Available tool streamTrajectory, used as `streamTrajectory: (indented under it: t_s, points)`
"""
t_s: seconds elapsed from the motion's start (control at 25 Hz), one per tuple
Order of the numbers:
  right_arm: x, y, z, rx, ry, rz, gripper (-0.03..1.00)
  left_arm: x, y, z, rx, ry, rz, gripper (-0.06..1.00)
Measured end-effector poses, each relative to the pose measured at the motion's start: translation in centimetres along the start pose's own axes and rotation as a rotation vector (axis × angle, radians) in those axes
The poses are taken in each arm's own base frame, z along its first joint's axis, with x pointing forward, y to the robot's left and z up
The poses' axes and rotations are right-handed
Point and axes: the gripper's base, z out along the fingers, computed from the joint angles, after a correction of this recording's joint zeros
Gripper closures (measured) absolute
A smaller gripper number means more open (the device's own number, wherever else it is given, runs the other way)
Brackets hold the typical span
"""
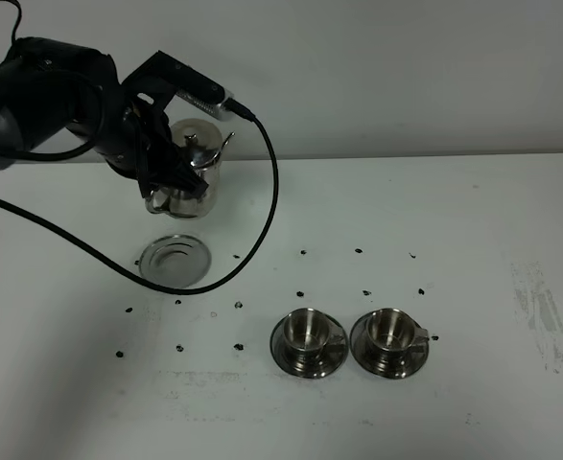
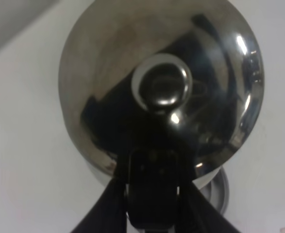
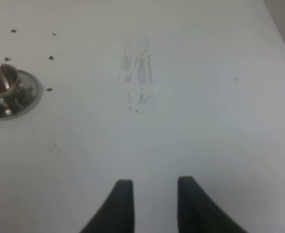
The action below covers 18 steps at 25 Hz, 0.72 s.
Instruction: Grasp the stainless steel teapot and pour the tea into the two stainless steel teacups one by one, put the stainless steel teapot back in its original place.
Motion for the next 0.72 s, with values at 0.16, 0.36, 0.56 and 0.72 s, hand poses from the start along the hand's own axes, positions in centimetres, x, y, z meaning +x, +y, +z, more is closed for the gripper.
streamTrajectory:
  t_s: [0.16, 0.36, 0.56, 0.72]
  points:
    - [0.0, 0.0, 0.0, 0.000, 0.000, 0.000, 0.74, -0.5, -0.2, -1.4, -0.007, -0.035, 0.011, 0.73]
    - [0.0, 0.0, 0.0, 0.000, 0.000, 0.000, 0.74, -0.9, -1.1, -2.3, 0.025, -0.066, 0.035, 0.73]
    - [0.0, 0.0, 0.0, 0.000, 0.000, 0.000, 0.74, -1.5, -2.1, -3.0, 0.043, -0.092, 0.081, 0.73]
    - [0.0, 0.0, 0.0, 0.000, 0.000, 0.000, 0.74, -1.6, -2.6, -3.0, 0.049, -0.107, 0.102, 0.73]
